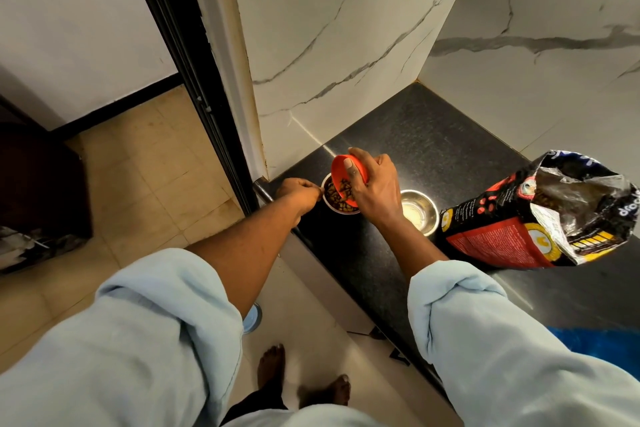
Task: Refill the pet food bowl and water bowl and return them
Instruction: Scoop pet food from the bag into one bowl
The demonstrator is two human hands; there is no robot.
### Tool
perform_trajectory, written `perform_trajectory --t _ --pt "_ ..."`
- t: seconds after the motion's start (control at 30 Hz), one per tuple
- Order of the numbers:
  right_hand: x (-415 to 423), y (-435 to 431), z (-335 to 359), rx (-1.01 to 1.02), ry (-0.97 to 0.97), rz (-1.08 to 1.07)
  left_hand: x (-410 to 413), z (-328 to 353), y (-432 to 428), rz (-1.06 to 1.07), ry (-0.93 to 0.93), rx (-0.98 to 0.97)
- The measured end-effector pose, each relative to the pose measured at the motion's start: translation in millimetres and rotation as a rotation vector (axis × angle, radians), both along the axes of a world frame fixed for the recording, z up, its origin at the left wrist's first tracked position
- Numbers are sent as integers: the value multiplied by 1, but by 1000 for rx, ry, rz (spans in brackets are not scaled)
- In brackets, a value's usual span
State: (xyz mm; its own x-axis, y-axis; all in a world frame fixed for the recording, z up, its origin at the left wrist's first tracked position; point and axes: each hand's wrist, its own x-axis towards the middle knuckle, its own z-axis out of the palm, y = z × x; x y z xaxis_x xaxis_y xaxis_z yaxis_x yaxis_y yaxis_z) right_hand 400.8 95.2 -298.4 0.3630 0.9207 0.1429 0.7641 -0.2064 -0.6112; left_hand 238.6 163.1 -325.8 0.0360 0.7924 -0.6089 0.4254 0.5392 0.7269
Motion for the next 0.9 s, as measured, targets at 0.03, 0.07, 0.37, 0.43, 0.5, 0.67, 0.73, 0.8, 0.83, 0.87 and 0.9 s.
perform_trajectory --t 0.03,0.07,0.37,0.43,0.5,0.67,0.73,0.8,0.83,0.87,0.9 --pt "0 -1 0 11 -13 6 0 -1 1 1 -2 1" --pt "0 -1 1 22 -25 13 0 -2 1 5 -2 4" --pt "1 0 3 13 -35 15 0 -6 2 6 -4 4" --pt "4 0 5 37 -19 -2 0 -7 2 5 -1 10" --pt "7 -1 7 51 8 -7 1 -7 1 2 10 18" --pt "10 -4 4 22 -77 51 0 -5 -1 -12 14 18" --pt "11 -7 1 6 -85 70 1 -5 -1 -11 19 20" --pt "11 -8 1 22 -52 50 1 -4 -1 -14 23 17" --pt "11 -8 2 38 -19 26 1 -4 -1 -18 27 15" --pt "11 -9 4 54 20 -2 1 -5 -1 -22 31 17" --pt "12 -9 6 71 55 -31 1 -5 -1 -30 33 21"
